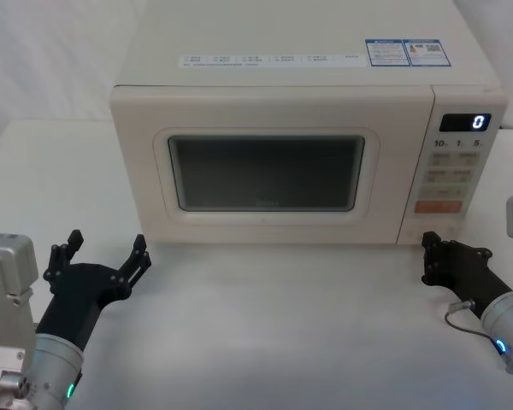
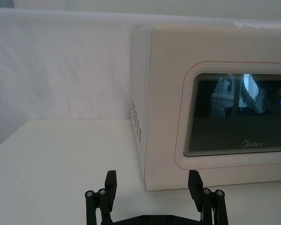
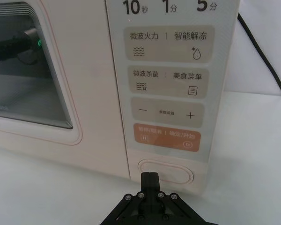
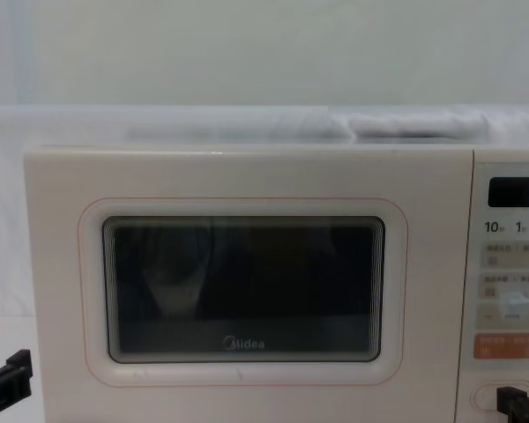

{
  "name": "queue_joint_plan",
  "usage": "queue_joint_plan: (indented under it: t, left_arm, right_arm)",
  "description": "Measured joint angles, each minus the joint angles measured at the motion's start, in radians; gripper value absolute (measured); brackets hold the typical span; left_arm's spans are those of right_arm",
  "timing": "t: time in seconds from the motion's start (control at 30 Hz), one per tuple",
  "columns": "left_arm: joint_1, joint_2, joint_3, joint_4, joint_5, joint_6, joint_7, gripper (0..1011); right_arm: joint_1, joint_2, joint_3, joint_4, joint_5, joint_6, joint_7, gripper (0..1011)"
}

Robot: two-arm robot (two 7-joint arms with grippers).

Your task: Press the button to open the microwave door with one hand; close the microwave door with the other hand.

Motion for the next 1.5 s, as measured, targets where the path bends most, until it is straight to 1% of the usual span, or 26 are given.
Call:
queue_joint_plan:
  t: [0.23, 0.63, 0.93, 1.5]
  left_arm:
    - [0.000, 0.000, 0.000, 0.000, 0.000, 0.000, 0.000, 1001]
    - [0.000, 0.000, 0.000, 0.000, 0.000, 0.000, 0.000, 1001]
    - [0.000, 0.000, 0.000, 0.000, 0.000, 0.000, 0.000, 1001]
    - [0.000, 0.000, 0.000, 0.000, 0.000, 0.000, 0.000, 1001]
  right_arm:
    - [0.023, -0.005, -0.009, 0.030, 0.002, -0.008, -0.006, 0]
    - [0.046, -0.001, -0.013, 0.042, 0.004, 0.005, -0.013, 0]
    - [0.058, -0.008, -0.016, 0.065, 0.005, 0.000, -0.019, 0]
    - [0.057, -0.019, -0.011, 0.077, 0.002, -0.008, -0.034, 0]
